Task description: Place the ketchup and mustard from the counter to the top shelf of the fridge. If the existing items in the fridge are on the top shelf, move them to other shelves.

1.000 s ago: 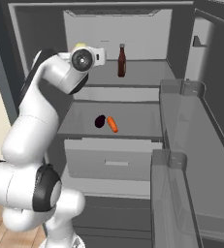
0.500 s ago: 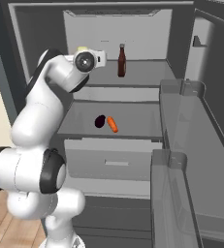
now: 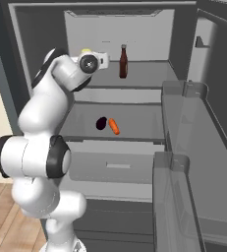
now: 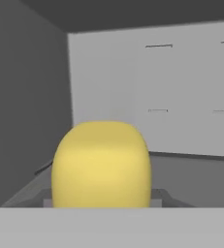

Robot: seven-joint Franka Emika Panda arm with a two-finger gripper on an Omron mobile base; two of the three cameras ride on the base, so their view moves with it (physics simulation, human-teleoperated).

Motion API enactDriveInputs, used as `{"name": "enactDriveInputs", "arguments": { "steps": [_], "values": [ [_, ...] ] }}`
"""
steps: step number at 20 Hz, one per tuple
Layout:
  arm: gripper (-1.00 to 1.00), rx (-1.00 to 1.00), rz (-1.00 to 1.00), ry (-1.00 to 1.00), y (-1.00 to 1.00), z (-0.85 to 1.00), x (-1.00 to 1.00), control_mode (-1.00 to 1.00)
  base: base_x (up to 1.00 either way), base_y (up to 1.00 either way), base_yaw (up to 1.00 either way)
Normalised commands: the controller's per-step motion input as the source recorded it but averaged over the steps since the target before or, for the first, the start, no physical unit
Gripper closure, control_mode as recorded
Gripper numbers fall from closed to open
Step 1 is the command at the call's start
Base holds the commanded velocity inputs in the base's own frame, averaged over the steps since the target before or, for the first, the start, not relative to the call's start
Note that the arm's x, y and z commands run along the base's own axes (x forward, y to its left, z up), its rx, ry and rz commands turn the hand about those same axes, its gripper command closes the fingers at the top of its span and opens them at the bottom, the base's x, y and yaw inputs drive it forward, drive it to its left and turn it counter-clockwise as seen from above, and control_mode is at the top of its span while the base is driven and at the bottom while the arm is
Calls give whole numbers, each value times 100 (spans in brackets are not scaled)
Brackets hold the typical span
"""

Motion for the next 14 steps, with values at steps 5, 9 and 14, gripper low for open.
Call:
{"name": "enactDriveInputs", "arguments": {
  "steps": [5,9,14],
  "values": [
    [100,0,0,0,0,-17,32,-100,0,0,0],
    [100,0,0,0,0,-23,23,-100,0,0,0],
    [-100,-4,0,0,3,-17,4,-100,0,0,0]
  ]
}}
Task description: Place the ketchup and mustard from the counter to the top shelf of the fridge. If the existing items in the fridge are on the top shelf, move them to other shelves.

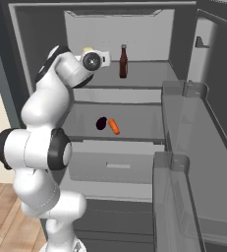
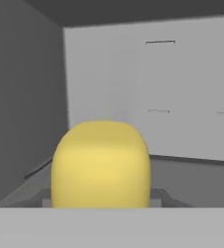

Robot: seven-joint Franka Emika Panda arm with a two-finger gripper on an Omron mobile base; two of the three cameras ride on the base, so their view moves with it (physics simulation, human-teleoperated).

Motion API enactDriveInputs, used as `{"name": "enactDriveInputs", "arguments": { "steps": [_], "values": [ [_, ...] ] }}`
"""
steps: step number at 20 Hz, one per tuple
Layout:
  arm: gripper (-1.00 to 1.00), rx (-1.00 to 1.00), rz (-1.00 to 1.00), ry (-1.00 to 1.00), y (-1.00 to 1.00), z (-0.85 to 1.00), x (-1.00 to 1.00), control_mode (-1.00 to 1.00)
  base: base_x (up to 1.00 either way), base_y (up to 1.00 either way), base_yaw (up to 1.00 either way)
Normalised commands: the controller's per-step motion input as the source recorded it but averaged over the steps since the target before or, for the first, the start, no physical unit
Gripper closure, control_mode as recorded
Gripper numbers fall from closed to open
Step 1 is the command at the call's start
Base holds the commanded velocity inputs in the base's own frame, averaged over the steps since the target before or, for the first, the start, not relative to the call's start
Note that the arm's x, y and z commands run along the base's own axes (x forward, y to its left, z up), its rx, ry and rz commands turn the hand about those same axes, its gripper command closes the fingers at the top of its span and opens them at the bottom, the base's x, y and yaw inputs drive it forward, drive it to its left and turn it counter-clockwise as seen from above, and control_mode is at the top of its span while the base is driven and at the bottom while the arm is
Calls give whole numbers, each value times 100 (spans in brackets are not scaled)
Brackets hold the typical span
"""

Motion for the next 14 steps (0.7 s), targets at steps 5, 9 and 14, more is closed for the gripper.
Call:
{"name": "enactDriveInputs", "arguments": {
  "steps": [5,9,14],
  "values": [
    [-100,0,0,0,0,0,0,-100,0,0,0],
    [-100,0,0,0,0,0,-5,-100,0,0,0],
    [-100,0,0,0,0,0,-27,-100,0,0,0]
  ]
}}
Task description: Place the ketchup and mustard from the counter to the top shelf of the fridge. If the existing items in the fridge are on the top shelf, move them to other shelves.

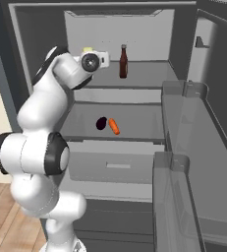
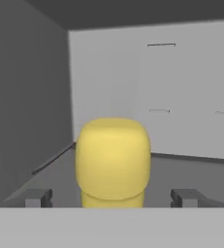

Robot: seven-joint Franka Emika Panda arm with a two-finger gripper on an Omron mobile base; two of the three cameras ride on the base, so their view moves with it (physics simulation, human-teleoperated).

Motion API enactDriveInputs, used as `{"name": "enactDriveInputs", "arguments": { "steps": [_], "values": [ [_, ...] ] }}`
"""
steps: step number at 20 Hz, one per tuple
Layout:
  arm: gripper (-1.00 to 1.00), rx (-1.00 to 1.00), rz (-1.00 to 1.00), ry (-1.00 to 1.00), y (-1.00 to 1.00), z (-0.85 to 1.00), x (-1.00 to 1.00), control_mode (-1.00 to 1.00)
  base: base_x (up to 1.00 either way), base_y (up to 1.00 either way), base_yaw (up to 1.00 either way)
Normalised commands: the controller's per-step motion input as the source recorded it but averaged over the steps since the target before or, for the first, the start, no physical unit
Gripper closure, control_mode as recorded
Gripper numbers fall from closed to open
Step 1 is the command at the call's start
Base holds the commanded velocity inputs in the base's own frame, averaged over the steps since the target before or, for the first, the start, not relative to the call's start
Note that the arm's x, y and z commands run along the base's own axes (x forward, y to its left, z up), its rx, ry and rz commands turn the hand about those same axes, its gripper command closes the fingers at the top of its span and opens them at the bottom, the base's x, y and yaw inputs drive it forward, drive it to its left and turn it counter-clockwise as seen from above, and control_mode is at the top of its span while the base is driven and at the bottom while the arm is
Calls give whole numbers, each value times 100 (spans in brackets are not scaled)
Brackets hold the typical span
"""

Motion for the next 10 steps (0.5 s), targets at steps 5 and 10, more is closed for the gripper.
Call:
{"name": "enactDriveInputs", "arguments": {
  "steps": [5,10],
  "values": [
    [-100,0,-1,-1,0,0,-63,-100,0,0,0],
    [-100,0,-5,-1,0,5,-90,-100,0,0,0]
  ]
}}
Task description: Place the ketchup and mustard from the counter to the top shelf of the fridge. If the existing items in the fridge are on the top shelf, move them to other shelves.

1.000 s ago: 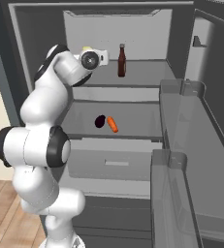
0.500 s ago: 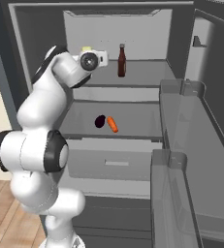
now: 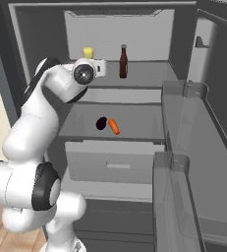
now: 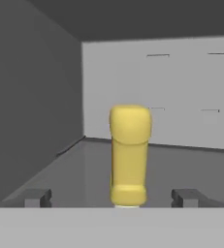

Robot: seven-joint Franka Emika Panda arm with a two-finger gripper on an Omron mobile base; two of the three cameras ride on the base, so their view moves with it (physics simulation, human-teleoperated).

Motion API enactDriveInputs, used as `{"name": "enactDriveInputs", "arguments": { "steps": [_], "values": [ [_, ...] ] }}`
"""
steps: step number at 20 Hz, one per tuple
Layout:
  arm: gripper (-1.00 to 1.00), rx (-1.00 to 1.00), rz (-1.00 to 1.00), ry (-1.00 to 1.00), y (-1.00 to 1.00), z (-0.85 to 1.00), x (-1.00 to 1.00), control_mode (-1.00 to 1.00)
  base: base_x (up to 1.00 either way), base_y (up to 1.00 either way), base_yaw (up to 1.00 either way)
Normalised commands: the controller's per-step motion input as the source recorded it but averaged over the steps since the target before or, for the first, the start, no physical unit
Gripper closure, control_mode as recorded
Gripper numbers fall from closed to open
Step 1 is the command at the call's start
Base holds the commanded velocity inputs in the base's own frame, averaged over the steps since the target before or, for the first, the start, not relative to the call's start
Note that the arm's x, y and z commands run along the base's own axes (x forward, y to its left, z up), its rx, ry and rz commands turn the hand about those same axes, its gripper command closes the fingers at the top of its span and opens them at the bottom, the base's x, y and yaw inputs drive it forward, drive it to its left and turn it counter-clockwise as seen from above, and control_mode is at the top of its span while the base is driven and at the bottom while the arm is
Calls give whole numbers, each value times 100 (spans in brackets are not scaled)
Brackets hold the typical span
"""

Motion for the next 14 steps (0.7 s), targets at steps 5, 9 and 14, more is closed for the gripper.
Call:
{"name": "enactDriveInputs", "arguments": {
  "steps": [5,9,14],
  "values": [
    [-100,0,-12,-1,0,20,-100,-100,0,0,0],
    [-100,0,-18,-2,0,24,-100,-100,0,0,0],
    [-100,0,-22,-4,0,15,-100,-100,0,0,0]
  ]
}}
